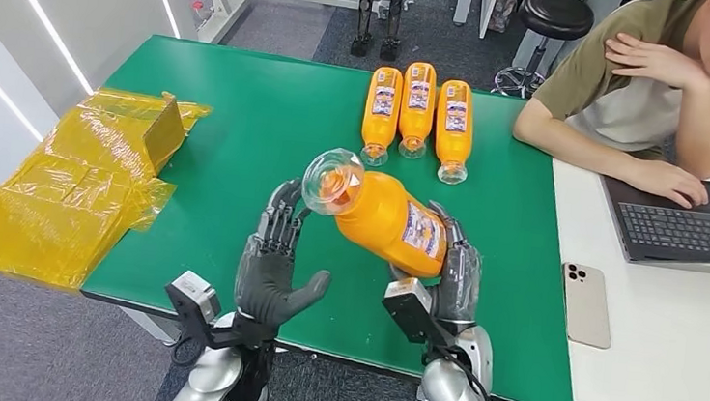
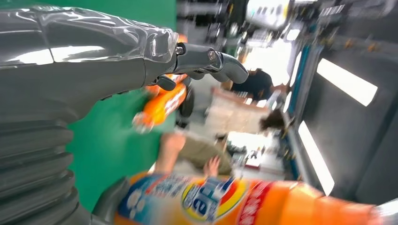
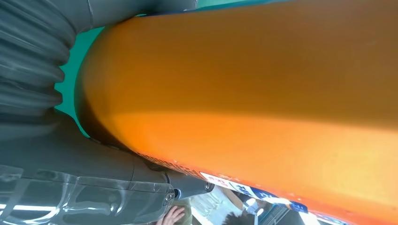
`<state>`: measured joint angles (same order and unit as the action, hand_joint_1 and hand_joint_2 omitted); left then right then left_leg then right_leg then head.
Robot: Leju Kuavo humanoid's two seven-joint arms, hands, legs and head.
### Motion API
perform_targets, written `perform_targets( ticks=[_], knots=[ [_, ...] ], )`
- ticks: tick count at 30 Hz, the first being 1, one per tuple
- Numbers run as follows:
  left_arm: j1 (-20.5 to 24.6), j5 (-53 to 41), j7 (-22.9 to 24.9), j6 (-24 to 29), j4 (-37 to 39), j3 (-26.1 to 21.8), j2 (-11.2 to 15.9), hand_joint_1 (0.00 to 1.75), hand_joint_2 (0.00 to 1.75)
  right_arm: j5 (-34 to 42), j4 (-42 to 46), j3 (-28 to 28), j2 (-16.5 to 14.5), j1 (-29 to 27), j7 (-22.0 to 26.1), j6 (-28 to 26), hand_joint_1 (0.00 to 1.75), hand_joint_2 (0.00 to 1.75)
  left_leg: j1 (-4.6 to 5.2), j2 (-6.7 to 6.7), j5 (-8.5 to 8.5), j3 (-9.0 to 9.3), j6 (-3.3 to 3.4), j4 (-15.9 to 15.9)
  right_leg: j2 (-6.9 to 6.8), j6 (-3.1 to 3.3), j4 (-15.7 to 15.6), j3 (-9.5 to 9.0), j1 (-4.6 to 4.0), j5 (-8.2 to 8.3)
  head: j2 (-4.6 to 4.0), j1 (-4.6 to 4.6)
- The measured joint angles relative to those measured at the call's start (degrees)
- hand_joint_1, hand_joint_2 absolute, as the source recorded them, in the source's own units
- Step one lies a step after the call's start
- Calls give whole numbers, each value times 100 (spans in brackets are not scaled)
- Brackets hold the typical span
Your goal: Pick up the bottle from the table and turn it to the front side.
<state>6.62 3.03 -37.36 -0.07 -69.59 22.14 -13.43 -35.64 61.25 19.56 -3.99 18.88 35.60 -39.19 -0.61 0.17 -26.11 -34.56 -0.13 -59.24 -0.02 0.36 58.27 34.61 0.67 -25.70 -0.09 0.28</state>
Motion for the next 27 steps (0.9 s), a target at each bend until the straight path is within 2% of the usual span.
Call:
perform_targets(
  ticks=[6, 12, 21, 27],
  knots=[
    [275, -72, -4, -358, 550, 302, -39, 0, 175, -241, 170, 46, -85, -259, -224, 0, 175, 175, 0, 2, 0, 0, 0, 0, 1, 0, 1, 1, 0, 0, 0, 0],
    [337, -117, -104, -588, 621, 467, -49, 0, 175, -594, 168, 394, -56, -374, -1073, 62, 175, 175, -1, 4, 0, 0, 0, 1, 5, 1, 1, 3, -1, 0, 0, -1],
    [346, -86, -254, -374, 604, 399, -43, 0, 175, -953, 28, 973, 82, -330, -1853, 1052, 175, 175, -1, 4, 0, -1, 0, 1, 4, 1, 1, 2, -1, 0, 0, -1],
    [338, -121, -242, -246, 537, 338, -43, 0, 175, -1111, 38, 1056, 166, -352, -2064, 1299, 175, 175, 0, 5, 0, -1, 0, 0, 7, 1, 0, 3, 0, 0, 0, 0]
  ],
)
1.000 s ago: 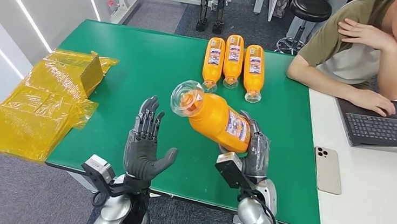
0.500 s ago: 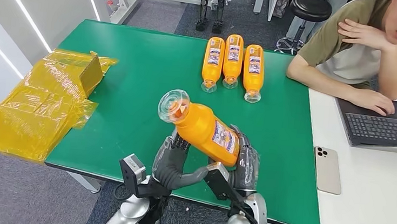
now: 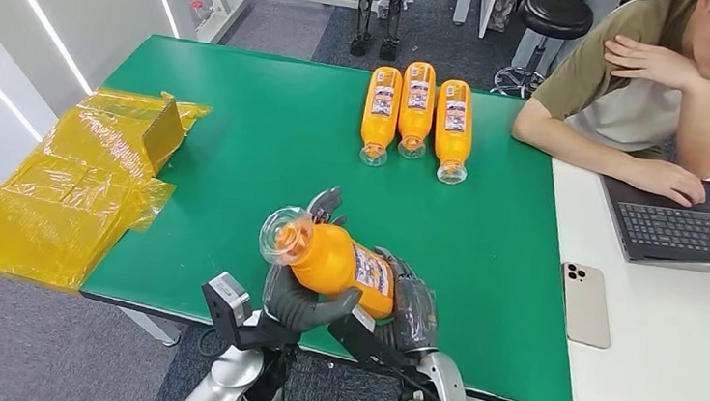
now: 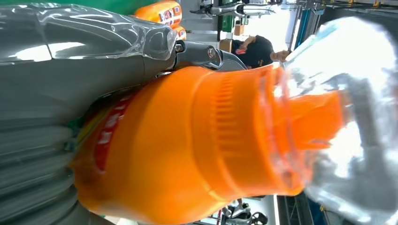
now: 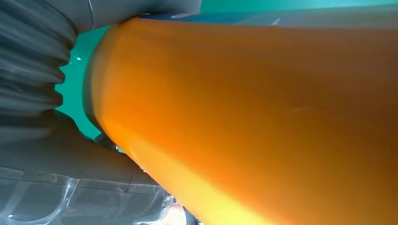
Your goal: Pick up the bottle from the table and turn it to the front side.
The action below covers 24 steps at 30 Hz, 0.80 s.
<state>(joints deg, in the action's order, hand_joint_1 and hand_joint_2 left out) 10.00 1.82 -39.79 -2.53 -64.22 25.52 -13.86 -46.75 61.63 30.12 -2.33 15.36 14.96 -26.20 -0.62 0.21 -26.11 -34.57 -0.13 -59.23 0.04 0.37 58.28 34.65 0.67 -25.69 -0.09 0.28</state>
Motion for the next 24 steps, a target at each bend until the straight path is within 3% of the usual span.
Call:
perform_targets(
  ticks=[4, 13, 18, 23, 24],
  knots=[
    [-34, -133, -42, 442, -287, -73, -4, 0, 175, -167, 102, -4, 100, -191, -264, 237, 175, 175, 0, -2, 0, -4, 0, 0, -4, -1, 0, 1, 0, -1, 0, -1],
    [-87, -128, -48, 575, -887, -101, 2, 0, 175, -222, 348, -20, 226, -436, -363, 316, 175, 175, 0, 0, 0, -5, 0, 1, -2, 0, 0, 3, 0, 0, 0, -1],
    [-90, -281, -48, 905, -948, -101, 5, 0, 175, -406, 598, -60, 244, -666, -524, 315, 175, 175, 0, 0, 0, -5, 0, 0, -2, 0, 0, 4, 0, 0, 0, -1],
    [-80, -321, -49, 791, -947, -56, 11, 19, 175, -513, 818, -158, 255, -872, -528, 288, 175, 175, 0, 1, -1, -5, 0, 1, 0, 0, 0, 4, 0, -1, 0, -1],
    [-78, -307, -49, 744, -946, -47, 11, 57, 175, -522, 842, -173, 255, -892, -521, 270, 175, 175, 0, 1, -1, -5, 0, 1, 1, 0, 0, 4, 0, -1, 0, -1]
  ],
)
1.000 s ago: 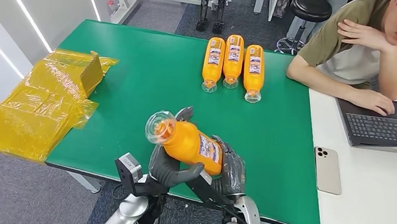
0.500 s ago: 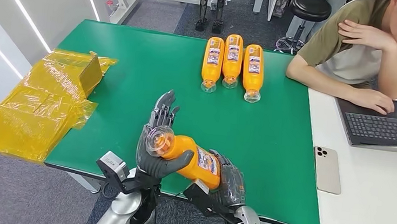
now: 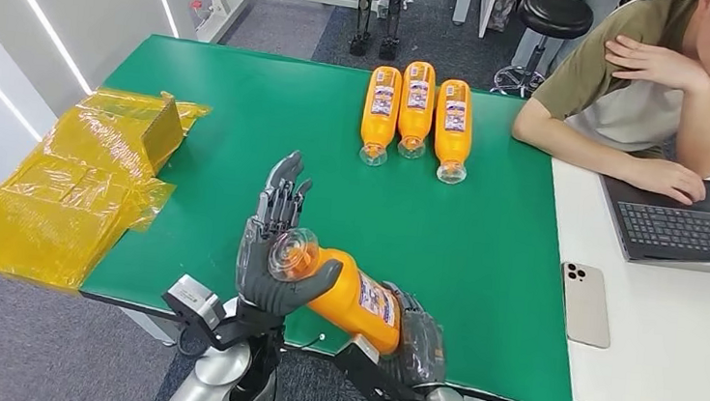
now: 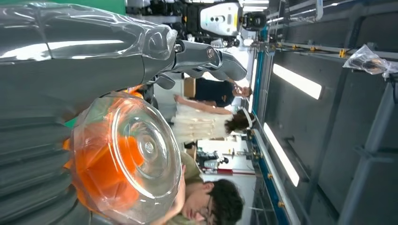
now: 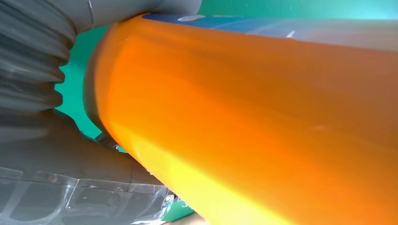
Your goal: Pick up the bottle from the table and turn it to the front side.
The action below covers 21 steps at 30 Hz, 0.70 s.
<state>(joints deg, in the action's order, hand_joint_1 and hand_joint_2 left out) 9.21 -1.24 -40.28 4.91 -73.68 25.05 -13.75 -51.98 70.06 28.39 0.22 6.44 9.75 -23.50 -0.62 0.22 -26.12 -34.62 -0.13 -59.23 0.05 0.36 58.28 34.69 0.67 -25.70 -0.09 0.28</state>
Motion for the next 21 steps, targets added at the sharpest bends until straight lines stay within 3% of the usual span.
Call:
perform_targets(
  ticks=[3, 15, 19, 21],
  knots=[
    [4, 23, -1, -77, 1, 17, 0, 174, 175, -18, 49, -33, 0, -48, 12, -50, 175, 175, 0, 0, 0, 0, 0, 0, 0, 0, 0, 0, 0, 0, 0, -1],
    [111, 74, 75, -446, 211, 118, -10, 175, 175, -113, 84, -186, 0, -107, 340, -786, 175, 175, 0, -3, 0, -2, 0, 0, -4, 0, 0, -1, 0, 0, 0, -1],
    [282, 102, 106, -635, 356, 124, -46, 147, 175, -220, 14, -211, -3, -66, 375, -970, 175, 175, 0, -3, 1, -2, 0, 0, -5, 0, 1, -3, 0, 1, 0, -1],
    [323, 94, 137, -701, 391, 125, -57, 147, 175, -244, -29, -226, -10, -47, 384, -996, 175, 175, 0, -4, 1, -2, 0, 0, -7, 0, 1, -4, 0, 1, 0, 0]
  ],
)
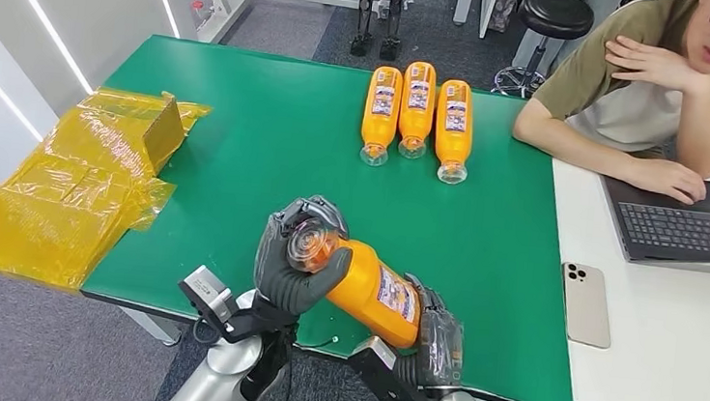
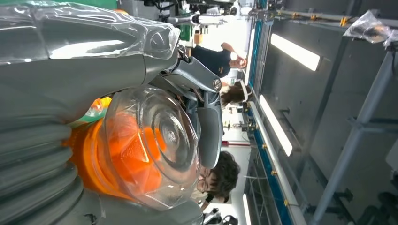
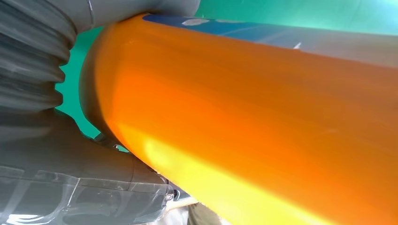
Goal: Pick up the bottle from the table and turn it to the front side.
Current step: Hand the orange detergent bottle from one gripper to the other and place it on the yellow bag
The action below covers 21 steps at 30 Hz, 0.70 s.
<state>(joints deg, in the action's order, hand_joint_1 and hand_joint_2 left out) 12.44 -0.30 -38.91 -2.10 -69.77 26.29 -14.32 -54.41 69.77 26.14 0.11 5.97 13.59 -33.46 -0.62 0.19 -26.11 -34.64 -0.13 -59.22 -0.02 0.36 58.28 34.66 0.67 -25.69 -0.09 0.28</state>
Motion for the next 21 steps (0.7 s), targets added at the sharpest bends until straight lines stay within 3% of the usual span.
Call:
perform_targets(
  ticks=[1, 4, 5, 21],
  knots=[
    [13, -4, 15, -31, 10, 0, -5, 123, 175, -8, -19, -5, -4, 8, 3, -4, 175, 175, 0, -1, 0, 0, 0, 0, -1, 0, 0, 0, 0, 0, 0, -1],
    [34, -24, 54, -96, 31, 6, -15, 14, 175, -13, -60, -10, -8, 41, 9, -4, 175, 175, 0, -1, 0, 0, 0, 0, -1, 0, 0, 0, 0, 0, 0, -1],
    [40, -48, 92, -126, 43, 20, -17, 1, 175, -18, -69, -9, -13, 65, 19, -4, 175, 175, 0, 0, 0, 0, 0, 0, 0, 0, 0, 0, 0, 0, 0, -1],
    [83, -946, 455, -532, 286, 142, -23, 0, 175, -322, 35, 7, -88, 130, -275, 44, 175, 175, 0, 0, 0, 0, 0, 0, 0, 0, 0, 1, 0, 0, 0, 0]
  ],
)
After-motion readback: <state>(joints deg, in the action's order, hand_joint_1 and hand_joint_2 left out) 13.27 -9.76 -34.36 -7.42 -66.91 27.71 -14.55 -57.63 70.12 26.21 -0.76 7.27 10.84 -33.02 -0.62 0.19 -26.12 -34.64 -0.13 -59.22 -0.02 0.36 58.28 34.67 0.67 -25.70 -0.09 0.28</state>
